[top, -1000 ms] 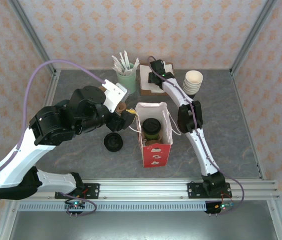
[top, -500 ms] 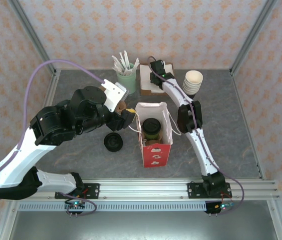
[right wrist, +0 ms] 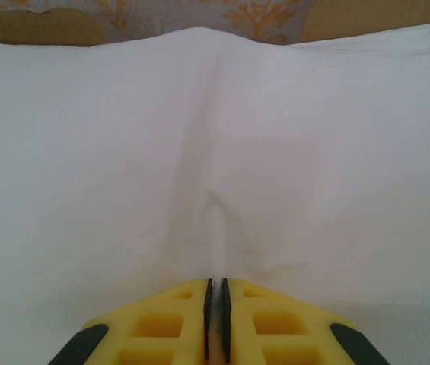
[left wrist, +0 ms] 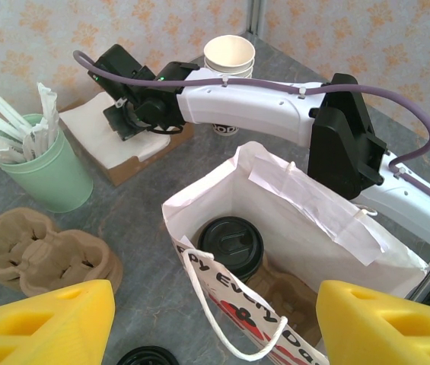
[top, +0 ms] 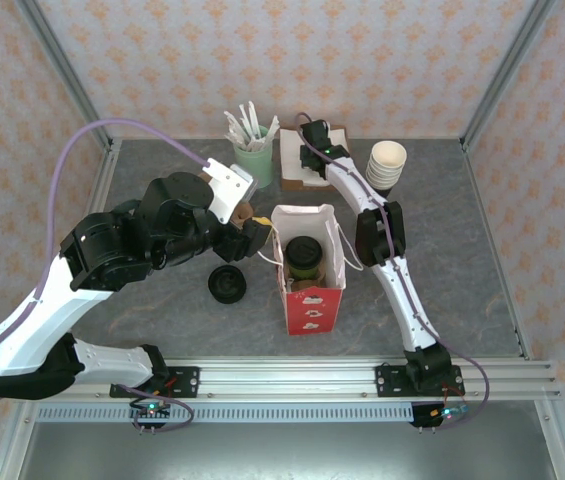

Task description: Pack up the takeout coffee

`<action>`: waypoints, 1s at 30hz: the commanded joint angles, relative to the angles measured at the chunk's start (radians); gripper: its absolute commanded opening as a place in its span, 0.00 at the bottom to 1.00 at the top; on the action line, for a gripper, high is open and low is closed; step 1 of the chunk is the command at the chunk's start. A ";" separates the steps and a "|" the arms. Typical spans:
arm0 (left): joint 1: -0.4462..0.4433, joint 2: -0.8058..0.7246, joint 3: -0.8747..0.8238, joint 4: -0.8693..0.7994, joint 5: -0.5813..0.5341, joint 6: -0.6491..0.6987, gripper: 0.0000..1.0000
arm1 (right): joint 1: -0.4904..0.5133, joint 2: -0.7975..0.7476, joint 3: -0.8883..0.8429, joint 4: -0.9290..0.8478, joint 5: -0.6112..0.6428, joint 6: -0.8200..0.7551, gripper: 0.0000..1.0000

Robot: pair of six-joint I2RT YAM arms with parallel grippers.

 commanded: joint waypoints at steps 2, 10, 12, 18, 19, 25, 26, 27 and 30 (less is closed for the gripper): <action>-0.005 0.007 0.017 0.012 -0.023 -0.012 0.71 | -0.002 -0.095 0.029 0.016 -0.010 -0.023 0.13; -0.005 0.017 0.029 0.013 -0.019 -0.016 0.71 | -0.002 -0.154 0.031 0.014 -0.018 -0.031 0.12; -0.005 0.017 0.032 0.011 -0.018 -0.016 0.72 | -0.002 -0.172 0.030 0.013 -0.025 -0.032 0.08; -0.006 0.014 0.034 0.007 -0.019 -0.020 0.71 | -0.003 -0.233 0.031 0.008 -0.041 -0.032 0.00; -0.005 0.013 0.034 0.008 -0.020 -0.021 0.71 | -0.002 -0.246 0.031 0.006 -0.048 -0.034 0.00; -0.005 0.006 0.031 0.006 -0.022 -0.023 0.71 | 0.009 -0.347 0.035 -0.016 -0.072 -0.043 0.00; -0.005 0.004 0.029 0.006 -0.023 -0.022 0.72 | 0.010 -0.367 0.035 -0.021 -0.074 -0.043 0.00; -0.005 0.000 0.025 0.010 -0.027 -0.022 0.72 | 0.013 -0.389 0.037 -0.029 -0.076 -0.040 0.00; -0.005 -0.011 0.006 0.016 -0.047 -0.020 0.72 | 0.018 -0.463 0.040 -0.066 -0.093 -0.027 0.00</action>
